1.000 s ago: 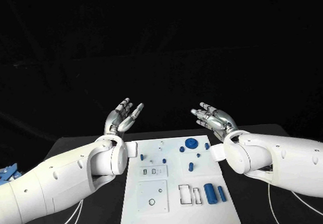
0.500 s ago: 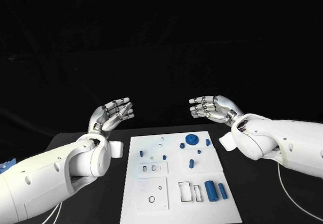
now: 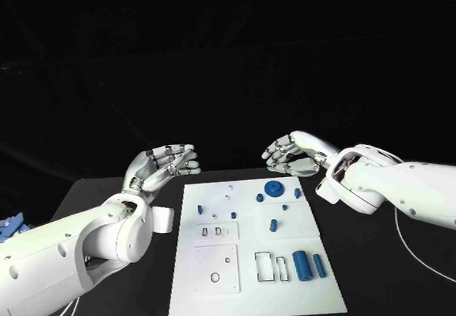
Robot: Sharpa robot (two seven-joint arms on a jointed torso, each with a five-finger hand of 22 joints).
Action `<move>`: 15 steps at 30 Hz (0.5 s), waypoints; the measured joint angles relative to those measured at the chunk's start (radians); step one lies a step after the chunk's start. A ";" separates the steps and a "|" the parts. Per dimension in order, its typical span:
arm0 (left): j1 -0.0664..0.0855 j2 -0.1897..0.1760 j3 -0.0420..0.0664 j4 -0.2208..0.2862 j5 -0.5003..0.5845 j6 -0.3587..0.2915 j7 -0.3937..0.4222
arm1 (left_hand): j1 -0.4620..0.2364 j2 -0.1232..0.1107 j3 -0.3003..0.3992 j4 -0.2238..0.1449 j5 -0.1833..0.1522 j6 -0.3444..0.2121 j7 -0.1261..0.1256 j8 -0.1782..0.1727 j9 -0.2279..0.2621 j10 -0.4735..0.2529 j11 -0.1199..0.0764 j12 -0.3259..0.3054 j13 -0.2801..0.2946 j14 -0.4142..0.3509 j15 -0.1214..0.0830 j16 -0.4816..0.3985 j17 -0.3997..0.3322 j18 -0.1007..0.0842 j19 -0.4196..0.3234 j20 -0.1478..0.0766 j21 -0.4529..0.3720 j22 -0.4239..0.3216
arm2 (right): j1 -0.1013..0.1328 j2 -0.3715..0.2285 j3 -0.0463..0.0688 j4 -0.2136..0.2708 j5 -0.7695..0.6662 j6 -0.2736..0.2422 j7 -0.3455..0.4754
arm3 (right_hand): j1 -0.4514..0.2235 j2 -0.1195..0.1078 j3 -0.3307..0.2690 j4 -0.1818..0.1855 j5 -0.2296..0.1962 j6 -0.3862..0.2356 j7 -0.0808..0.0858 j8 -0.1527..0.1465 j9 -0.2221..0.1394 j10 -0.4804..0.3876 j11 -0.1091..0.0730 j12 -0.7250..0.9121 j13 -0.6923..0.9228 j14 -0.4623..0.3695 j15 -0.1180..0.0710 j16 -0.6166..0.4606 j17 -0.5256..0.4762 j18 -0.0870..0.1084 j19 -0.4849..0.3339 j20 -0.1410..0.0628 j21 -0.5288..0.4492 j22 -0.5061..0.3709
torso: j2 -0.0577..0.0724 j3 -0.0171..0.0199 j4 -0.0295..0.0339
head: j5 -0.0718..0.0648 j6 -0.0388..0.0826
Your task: Assemble the parts on the task board
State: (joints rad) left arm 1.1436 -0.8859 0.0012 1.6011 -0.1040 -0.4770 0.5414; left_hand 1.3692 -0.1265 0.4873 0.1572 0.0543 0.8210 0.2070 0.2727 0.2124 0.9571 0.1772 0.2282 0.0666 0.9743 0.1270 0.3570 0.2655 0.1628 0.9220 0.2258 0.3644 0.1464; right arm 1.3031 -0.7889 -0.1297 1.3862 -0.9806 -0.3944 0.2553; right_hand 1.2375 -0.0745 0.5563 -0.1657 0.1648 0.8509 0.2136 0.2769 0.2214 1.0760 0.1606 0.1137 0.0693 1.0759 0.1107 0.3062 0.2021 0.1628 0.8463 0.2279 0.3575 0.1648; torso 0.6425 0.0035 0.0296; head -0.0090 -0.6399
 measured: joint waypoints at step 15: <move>0.033 -0.085 0.006 0.147 -0.001 0.039 -0.026 | -0.024 -0.039 0.007 -0.024 0.000 0.059 0.002 0.038 0.036 0.123 -0.031 -0.038 0.006 0.080 -0.038 0.103 0.092 0.000 0.070 -0.038 0.083 0.032 | 0.040 -0.004 0.002 0.058 -0.454 0.121 -0.244 | -0.055 -0.116 -0.070 0.088 0.035 0.035 -0.071 -0.022 0.096 0.079 -0.078 -0.042 0.085 0.386 -0.109 0.897 0.857 0.000 0.375 -0.128 0.562 0.456 | 0.070 -0.0031 0.0188 | -0.028 0.012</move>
State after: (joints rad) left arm 1.1764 -0.9711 0.0073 1.7478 -0.1047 -0.4378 0.5156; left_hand 1.3448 -0.1659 0.4939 0.1335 0.0543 0.8798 0.2090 0.3112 0.2484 1.0797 0.1465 0.1905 0.0723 1.0546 0.0894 0.4601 0.3579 0.1625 0.9920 0.1878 0.4474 0.1783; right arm 1.3433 -0.7929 -0.1280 1.4444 -1.4348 -0.2737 0.0118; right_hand 1.1823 -0.1904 0.4858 -0.0776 0.1993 0.8854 0.1426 0.2548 0.3176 1.1546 0.0825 0.0717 0.1542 1.4614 0.0015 1.2034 1.0590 0.1629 1.2215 0.1004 0.9199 0.6209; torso 0.7124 0.0004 0.0484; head -0.0368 -0.6278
